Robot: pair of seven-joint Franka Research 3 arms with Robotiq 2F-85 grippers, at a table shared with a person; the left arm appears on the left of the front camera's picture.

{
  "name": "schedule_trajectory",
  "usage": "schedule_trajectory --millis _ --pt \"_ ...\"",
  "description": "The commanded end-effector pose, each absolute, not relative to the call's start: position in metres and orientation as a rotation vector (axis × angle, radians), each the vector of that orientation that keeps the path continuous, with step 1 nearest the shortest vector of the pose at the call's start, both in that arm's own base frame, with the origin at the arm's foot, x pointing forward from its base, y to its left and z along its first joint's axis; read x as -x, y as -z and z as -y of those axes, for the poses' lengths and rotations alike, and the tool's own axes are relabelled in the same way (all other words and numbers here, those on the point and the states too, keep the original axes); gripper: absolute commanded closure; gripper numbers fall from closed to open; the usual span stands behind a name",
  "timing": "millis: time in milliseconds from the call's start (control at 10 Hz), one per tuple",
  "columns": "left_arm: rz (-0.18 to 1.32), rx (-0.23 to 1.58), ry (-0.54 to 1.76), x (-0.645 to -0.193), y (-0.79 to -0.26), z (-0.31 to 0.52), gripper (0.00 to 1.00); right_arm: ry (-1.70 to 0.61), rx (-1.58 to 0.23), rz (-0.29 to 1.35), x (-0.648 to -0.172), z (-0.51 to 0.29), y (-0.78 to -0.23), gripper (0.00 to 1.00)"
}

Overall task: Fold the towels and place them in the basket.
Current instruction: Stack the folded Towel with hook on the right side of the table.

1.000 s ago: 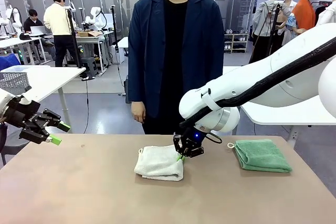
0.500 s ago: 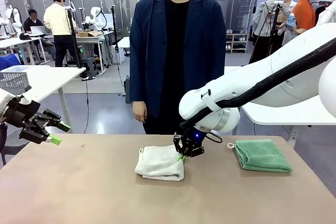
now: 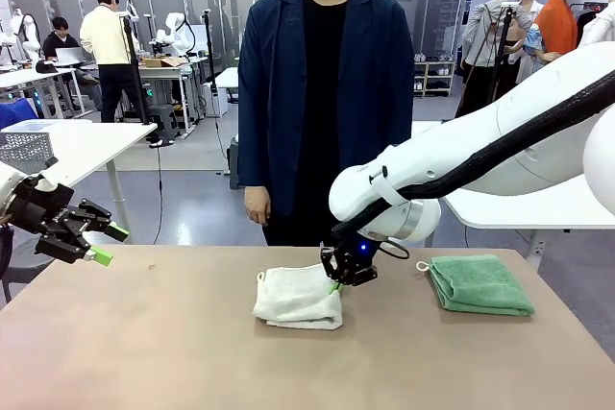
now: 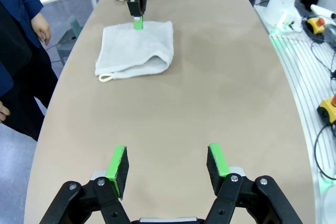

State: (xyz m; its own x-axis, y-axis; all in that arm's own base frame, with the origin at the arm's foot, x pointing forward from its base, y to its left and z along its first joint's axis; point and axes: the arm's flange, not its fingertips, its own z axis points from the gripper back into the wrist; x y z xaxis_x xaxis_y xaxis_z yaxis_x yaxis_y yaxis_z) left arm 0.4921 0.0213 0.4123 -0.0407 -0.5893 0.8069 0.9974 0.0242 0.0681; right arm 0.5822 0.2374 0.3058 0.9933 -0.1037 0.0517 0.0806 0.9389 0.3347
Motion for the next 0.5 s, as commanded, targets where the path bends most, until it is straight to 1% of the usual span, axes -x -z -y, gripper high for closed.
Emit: schedule_trajectory --millis 0,200,400 --pt "0.795 0.678 1.453 -0.492 -0.413 -0.021 0.23 0.077 -0.249 0.190 -0.572 -0.191 -0.338 0.96" --pt "0.795 0.678 1.453 -0.492 -0.413 -0.021 0.23 0.056 -0.215 0.264 -0.559 -0.134 -0.374 0.96" --pt "0.795 0.678 1.453 -0.492 -0.413 -0.021 0.23 0.043 -0.174 0.272 -0.542 -0.083 -0.399 0.96"
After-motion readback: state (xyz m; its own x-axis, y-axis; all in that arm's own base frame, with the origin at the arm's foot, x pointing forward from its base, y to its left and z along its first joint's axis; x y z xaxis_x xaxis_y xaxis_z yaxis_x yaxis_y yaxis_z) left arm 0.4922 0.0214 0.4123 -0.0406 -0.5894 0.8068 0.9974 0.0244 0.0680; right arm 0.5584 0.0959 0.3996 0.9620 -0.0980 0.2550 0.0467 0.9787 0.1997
